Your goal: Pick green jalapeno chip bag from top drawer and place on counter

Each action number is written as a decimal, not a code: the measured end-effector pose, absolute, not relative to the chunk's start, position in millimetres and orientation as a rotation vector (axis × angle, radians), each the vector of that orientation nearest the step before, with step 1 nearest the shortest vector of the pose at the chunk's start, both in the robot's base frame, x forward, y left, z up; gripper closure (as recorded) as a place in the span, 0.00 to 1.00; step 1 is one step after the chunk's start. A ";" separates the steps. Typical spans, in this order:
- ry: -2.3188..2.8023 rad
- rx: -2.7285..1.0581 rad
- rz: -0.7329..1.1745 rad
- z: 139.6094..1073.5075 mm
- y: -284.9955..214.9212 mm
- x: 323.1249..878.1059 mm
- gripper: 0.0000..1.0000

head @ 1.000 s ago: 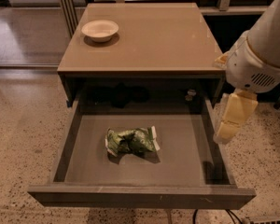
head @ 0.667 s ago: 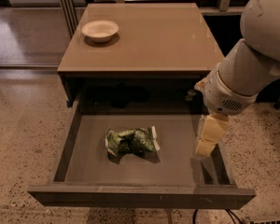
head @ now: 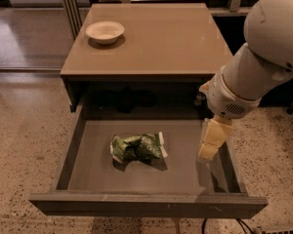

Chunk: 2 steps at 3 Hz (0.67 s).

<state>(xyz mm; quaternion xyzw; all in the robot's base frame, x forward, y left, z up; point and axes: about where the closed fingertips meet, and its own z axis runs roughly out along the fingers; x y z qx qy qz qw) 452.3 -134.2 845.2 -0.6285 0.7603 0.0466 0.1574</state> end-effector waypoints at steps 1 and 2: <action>2.131 -1.808 0.131 828.9 -113.4 475.5 0.00; 2.088 -1.836 0.164 807.1 -88.0 489.7 0.00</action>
Offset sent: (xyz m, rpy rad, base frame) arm 0.0558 0.0774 -0.0665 0.0694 -0.0210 0.1052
